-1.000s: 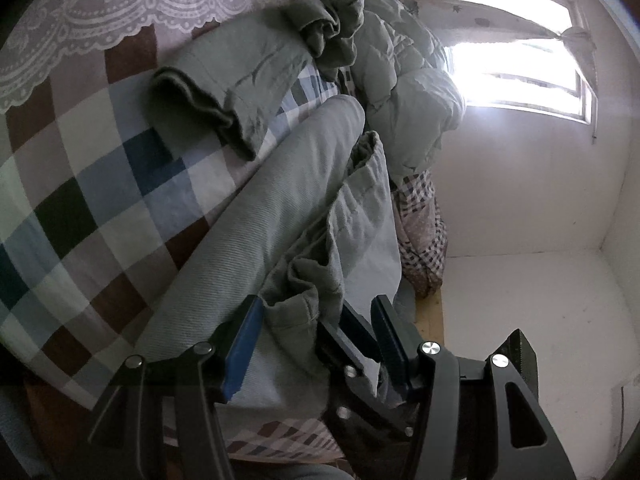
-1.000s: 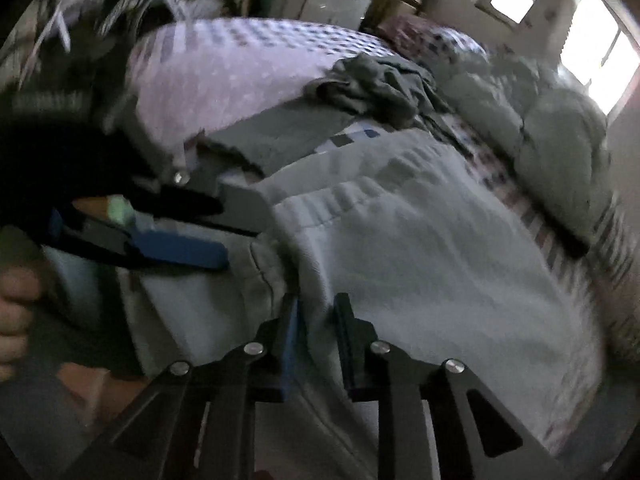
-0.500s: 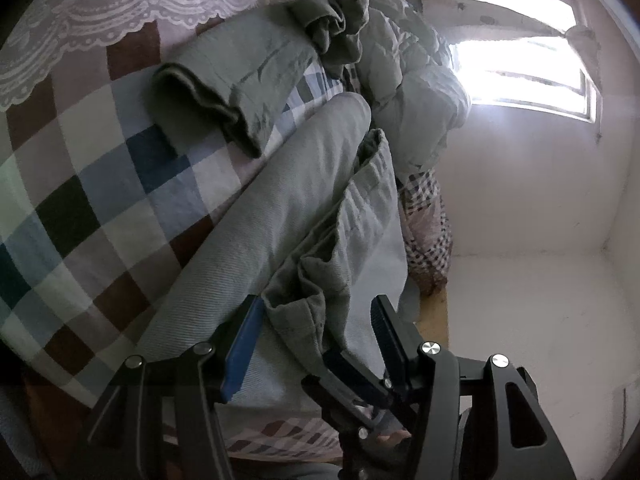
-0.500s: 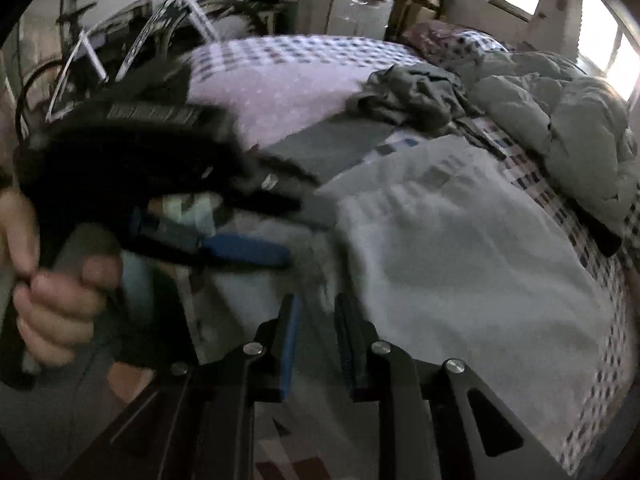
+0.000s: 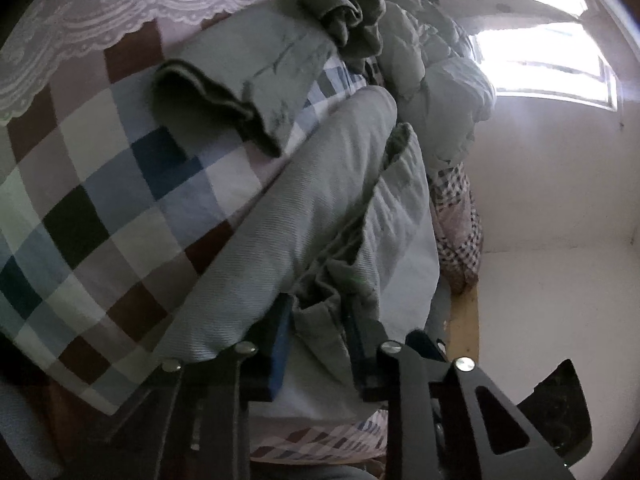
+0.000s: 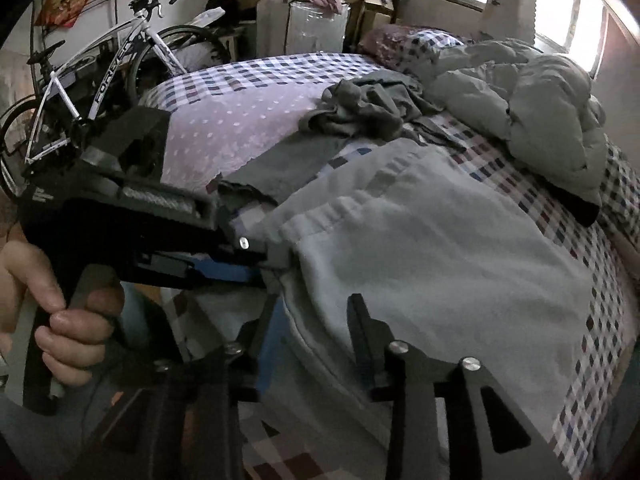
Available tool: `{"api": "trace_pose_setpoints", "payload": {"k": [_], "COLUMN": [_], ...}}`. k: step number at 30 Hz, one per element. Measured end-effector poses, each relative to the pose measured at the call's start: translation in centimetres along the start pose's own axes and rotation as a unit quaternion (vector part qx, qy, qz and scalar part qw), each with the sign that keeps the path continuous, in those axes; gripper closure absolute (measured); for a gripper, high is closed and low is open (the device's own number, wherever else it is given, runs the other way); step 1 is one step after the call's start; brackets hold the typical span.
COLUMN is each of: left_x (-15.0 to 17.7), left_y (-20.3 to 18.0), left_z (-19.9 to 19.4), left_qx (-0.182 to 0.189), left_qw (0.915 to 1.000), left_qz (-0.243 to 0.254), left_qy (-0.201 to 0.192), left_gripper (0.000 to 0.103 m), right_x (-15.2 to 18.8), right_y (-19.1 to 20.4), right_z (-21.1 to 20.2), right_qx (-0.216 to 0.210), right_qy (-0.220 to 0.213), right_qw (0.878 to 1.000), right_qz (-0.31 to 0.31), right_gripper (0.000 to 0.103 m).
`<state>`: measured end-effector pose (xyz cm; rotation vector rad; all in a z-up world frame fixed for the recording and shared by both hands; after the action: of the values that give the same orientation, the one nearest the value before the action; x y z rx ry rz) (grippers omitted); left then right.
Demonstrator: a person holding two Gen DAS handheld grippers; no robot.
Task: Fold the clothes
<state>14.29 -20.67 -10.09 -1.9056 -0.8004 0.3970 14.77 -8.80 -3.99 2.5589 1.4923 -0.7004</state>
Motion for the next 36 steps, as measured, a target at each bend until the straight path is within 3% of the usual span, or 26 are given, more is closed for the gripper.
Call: {"api": "trace_pose_setpoints", "payload": {"k": [12, 13, 14, 15, 22, 25, 27, 31, 33, 35, 36], "left_x": [0.2, 0.2, 0.2, 0.3, 0.7, 0.7, 0.7, 0.4, 0.5, 0.6, 0.7], "left_y": [0.1, 0.1, 0.2, 0.3, 0.9, 0.8, 0.6, 0.0, -0.6, -1.1, -1.4], "left_z": [-1.7, -1.6, -1.6, -1.7, -2.2, -2.2, -2.3, -4.3, -4.3, -4.3, -4.3], "left_qx": [0.004, 0.003, 0.003, 0.002, -0.001, -0.001, -0.001, 0.001, 0.01, 0.018, 0.022], "left_qw": [0.9996, 0.9997, 0.9997, 0.9997, 0.9997, 0.9997, 0.9996, 0.9975, 0.997, 0.9964, 0.996], "left_qz": [0.014, 0.013, 0.012, 0.012, 0.011, 0.013, 0.018, 0.035, 0.047, 0.059, 0.065], "left_qy": [-0.023, -0.022, -0.022, -0.022, -0.023, -0.021, -0.021, -0.062, -0.06, -0.058, -0.057], "left_gripper": [0.085, 0.085, 0.085, 0.084, 0.084, 0.084, 0.083, 0.083, 0.078, 0.066, 0.062], "right_x": [-2.3, -2.4, -2.4, -2.5, -4.1, -3.7, -2.9, -1.3, -1.0, -0.8, -0.7], "right_y": [1.5, 1.4, 1.1, 0.9, -0.5, -0.7, -0.8, -0.2, 0.1, 0.3, 0.3], "right_z": [4.2, 4.2, 4.2, 4.1, -2.9, -3.7, -2.2, 0.1, -0.5, -1.2, -1.5], "right_qx": [0.083, 0.088, 0.092, 0.093, 0.02, -0.019, -0.039, -0.038, -0.046, -0.053, -0.044], "right_qy": [0.03, 0.028, 0.029, 0.028, -0.031, -0.024, 0.006, 0.045, 0.03, 0.012, 0.005], "right_qw": [0.993, 0.992, 0.992, 0.993, 0.999, 1.0, 0.999, 0.998, 0.998, 0.998, 0.999], "right_qz": [-0.081, -0.081, -0.077, -0.071, -0.012, 0.001, 0.004, 0.009, 0.016, 0.021, 0.02], "right_gripper": [0.065, 0.072, 0.1, 0.1, 0.1, 0.099, 0.099, 0.093, 0.081, 0.053, 0.052]}}
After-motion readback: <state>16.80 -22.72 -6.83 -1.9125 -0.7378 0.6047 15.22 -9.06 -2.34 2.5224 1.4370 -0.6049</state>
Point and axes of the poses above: each gripper's, at about its wrist camera, not at the fingertips, and z roughly the way its jaws point, y to its left, x to its underside, the point moved 6 cm from there along z, roughly the way its jaws point, and after that the axes turned 10 degrees about y, right-handed, at the moved point
